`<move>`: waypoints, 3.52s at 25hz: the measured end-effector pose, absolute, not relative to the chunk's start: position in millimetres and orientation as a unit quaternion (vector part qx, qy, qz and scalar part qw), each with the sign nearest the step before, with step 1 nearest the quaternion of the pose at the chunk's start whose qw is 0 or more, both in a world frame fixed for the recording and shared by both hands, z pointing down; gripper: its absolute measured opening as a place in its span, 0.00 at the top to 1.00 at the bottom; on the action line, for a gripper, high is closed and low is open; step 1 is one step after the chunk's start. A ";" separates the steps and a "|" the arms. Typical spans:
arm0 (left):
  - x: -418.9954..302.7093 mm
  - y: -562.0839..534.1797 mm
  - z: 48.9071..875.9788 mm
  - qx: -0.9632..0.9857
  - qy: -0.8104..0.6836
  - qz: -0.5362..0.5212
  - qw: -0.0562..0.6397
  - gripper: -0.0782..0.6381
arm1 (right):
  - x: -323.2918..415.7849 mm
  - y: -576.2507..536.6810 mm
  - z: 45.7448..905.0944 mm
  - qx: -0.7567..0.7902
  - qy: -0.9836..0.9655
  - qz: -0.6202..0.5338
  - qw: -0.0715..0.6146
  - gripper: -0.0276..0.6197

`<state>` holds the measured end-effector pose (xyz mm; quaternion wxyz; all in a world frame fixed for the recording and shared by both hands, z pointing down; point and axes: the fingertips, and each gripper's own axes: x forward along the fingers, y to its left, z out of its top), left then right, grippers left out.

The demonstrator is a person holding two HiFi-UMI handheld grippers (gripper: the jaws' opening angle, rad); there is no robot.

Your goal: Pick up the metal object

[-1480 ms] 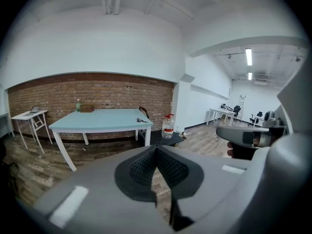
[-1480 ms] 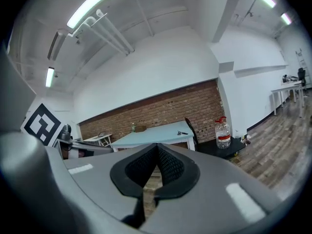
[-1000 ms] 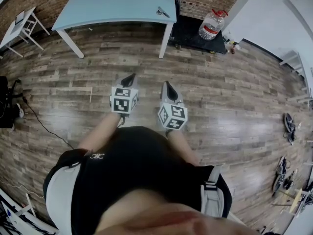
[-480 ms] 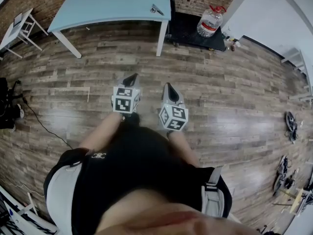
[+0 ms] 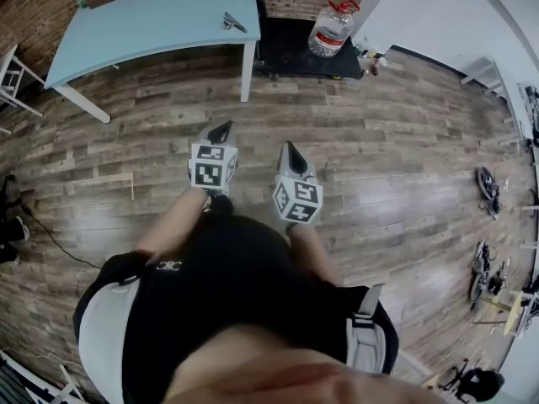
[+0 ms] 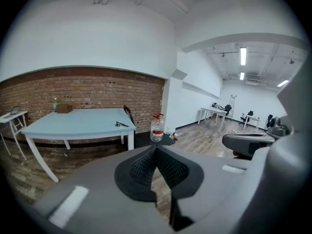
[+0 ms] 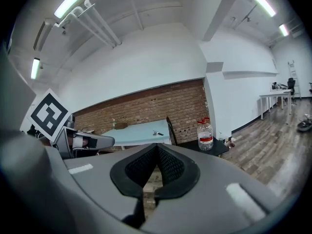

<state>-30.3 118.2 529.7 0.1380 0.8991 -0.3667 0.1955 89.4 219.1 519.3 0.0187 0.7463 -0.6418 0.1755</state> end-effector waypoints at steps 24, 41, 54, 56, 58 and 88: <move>-25.1 -161.7 543.0 0.894 -0.363 0.204 0.166 0.89 | 85.8 -74.8 515.6 0.731 -0.660 0.166 0.046 0.94; 52.7 -292.2 570.5 0.865 -0.390 0.233 0.212 0.89 | 175.2 -225.1 512.7 0.694 -0.701 0.163 0.029 0.94; 88.4 -372.2 606.7 0.807 -0.451 0.264 0.273 0.89 | 246.4 -311.7 530.6 0.655 -0.727 0.203 0.041 0.94; 88.4 -376.9 616.1 0.797 -0.460 0.259 0.293 0.89 | 251.9 -320.2 534.8 0.649 -0.730 0.207 0.046 0.94; 88.3 -378.1 630.5 0.786 -0.463 0.256 0.321 0.89 | 254.9 -327.1 538.8 0.645 -0.732 0.212 0.052 0.94; 118.5 -439.1 726.5 0.682 -0.318 0.110 0.650 0.88 | 263.5 -349.5 566.6 0.685 -0.672 0.269 0.086 0.94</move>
